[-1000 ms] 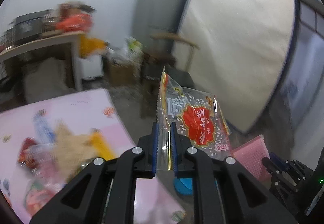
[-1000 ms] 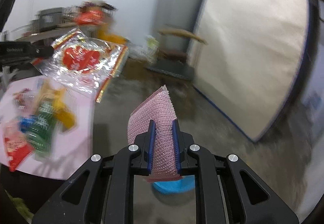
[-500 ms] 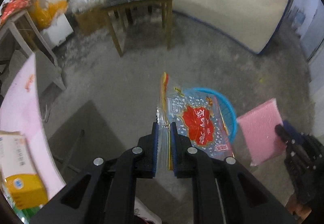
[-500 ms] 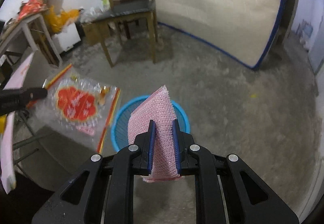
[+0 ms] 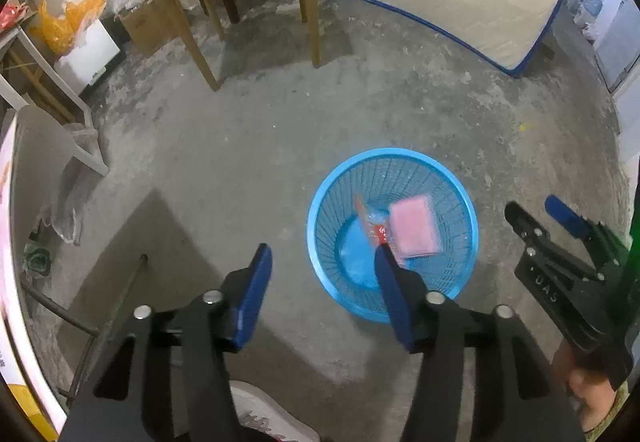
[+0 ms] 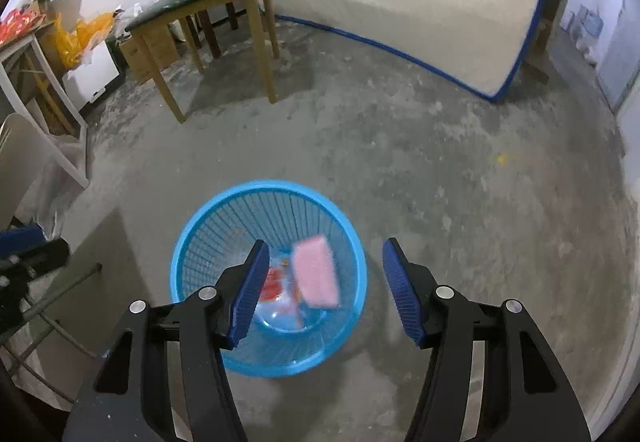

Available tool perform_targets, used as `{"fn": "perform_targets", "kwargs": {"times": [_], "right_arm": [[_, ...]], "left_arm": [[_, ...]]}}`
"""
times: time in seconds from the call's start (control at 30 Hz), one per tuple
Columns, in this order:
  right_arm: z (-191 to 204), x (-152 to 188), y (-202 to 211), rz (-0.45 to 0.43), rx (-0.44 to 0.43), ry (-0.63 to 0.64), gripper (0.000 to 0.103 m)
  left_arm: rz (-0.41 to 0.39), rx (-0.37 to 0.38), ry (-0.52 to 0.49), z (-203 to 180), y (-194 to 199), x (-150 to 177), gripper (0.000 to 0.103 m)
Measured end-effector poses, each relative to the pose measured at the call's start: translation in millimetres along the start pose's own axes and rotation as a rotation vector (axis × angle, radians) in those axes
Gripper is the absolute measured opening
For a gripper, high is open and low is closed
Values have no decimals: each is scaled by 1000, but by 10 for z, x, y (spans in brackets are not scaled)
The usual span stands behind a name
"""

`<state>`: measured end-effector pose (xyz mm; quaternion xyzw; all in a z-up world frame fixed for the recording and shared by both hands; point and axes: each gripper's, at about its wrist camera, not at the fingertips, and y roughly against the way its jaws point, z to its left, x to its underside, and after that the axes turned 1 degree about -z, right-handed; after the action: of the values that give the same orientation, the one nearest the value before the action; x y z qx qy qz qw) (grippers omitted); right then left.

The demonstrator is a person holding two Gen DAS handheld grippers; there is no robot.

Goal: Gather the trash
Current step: 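Open both tools over the wastebasket, dropping bag and sponge inside, then move both tools back over the table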

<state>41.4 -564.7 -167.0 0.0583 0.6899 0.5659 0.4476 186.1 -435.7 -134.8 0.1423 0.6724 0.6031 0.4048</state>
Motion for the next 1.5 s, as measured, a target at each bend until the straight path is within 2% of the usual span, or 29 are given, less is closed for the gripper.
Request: {"fn": "perform_targets", "kwargs": {"times": [0.13, 0.27, 0.4, 0.43, 0.5, 0.63, 0.77, 0.87, 0.93, 1.03, 1.1, 1.23, 1.37, 1.5], "right_arm": [[-59, 150, 96, 8, -3, -8, 57], [-127, 279, 271, 6, -8, -21, 58], [-147, 378, 498, 2, -20, -21, 66], [-135, 397, 565, -2, -27, -17, 68], [-93, 418, 697, -14, -31, -2, 77], [87, 439, 1051, -78, -12, 60, 95], [324, 415, 1331, -119, -12, 143, 95], [602, 379, 1555, -134, -35, 227, 95], [782, 388, 1689, -154, -78, 307, 95], [1043, 459, 1995, -253, -144, 373, 95], [1182, 500, 2177, -309, -217, 405, 95], [1447, 583, 2494, -401, -429, 420, 95], [1774, 624, 2665, -418, -536, 448, 95], [2080, 659, 2754, -375, -644, 491, 95]], "left_arm": [[-18, 2, 35, 98, 197, 65, 59], [-73, 19, 46, 169, 532, 164, 65], [-146, 30, 36, 211, 937, 309, 69], [-155, 47, 43, 226, 1058, 360, 69], [-179, 120, 67, 279, 1312, 492, 69], [-248, 184, 97, 380, 1733, 829, 75], [-250, 261, 107, 556, 2029, 1200, 78], [-274, 334, 169, 816, 2248, 1535, 83], [-332, 315, 217, 1021, 2416, 1788, 91], [-434, 260, 298, 1357, 2684, 2208, 97], [-483, 244, 351, 1557, 2829, 2483, 97], [-544, 216, 463, 1927, 3042, 2991, 97], [-606, 145, 587, 2228, 3155, 3493, 97], [-639, 76, 680, 2449, 3164, 3876, 97]]}}
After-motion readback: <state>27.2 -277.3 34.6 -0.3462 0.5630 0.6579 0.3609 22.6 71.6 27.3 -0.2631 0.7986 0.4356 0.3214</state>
